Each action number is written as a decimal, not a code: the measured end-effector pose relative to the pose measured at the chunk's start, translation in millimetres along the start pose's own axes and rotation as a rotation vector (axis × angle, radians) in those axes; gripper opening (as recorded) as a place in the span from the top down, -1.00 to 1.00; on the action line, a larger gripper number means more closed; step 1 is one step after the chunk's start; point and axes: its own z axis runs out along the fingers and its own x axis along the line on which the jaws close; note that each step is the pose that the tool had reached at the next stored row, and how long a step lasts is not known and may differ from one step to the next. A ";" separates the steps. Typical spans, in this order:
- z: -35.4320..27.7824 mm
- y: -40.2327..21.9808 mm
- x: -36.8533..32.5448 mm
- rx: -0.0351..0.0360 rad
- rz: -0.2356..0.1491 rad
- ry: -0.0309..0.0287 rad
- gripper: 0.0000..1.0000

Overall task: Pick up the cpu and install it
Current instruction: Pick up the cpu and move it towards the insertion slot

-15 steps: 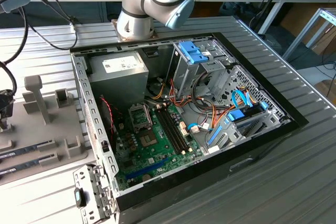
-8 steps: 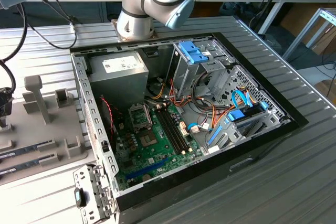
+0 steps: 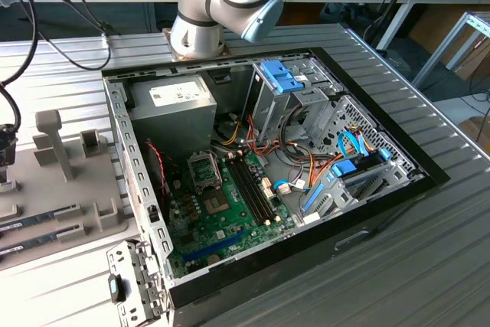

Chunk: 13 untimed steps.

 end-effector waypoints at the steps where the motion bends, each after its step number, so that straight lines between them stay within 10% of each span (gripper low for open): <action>1: -1.5 0.1 0.0 -0.0015 0.000 0.0000 0.05; 13: -16.0 1.3 -0.4 -0.0175 0.000 -0.0003 0.05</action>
